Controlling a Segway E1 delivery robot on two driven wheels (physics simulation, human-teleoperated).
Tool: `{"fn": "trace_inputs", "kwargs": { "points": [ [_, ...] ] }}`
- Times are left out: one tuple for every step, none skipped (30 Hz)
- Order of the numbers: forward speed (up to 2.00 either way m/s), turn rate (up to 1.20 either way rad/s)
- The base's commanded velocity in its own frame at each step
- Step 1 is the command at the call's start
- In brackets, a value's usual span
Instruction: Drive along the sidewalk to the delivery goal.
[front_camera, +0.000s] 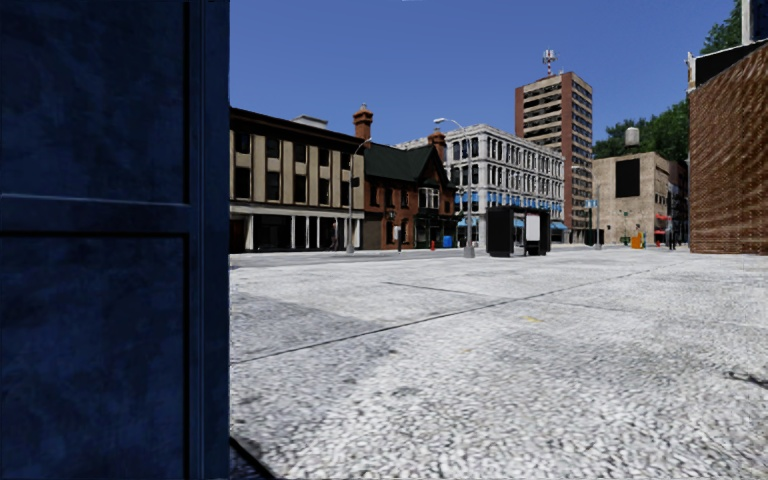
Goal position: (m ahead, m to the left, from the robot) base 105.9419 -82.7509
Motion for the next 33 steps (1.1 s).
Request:
{"fn": "trace_inputs", "kwargs": {
  "points": [
    [1.14, -1.08],
    [1.14, -1.08],
    [1.14, -1.08],
    [1.14, -1.08],
    [1.14, -1.08],
    [1.14, -1.08],
    [1.14, -0.93],
    [1.14, -0.67],
    [1.14, 0.0],
    [1.14, 0.0],
    [1.14, 0.0],
    [1.14, 0.0],
    [1.14, 0.0],
    [1.14, 0.0],
    [1.14, 0.0],
    [1.14, 0.0],
    [1.14, 0.0],
    [1.14, 0.0],
    [1.16, 0.0],
    [1.16, 0.0],
    [1.9, 0.0],
    [2.0, 0.0],
    [2.0, 0.0],
    [2.0, 0.0],
    [2.0, 0.0],
    [2.0, 0.0],
    [2.0, 0.0],
    [2.0, 0.0],
    [2.0, 0.0],
    [2.0, 0.0],
    [2.0, 0.0],
    [2.0, 0.0],
    [2.0, 0.0]
  ]
}}
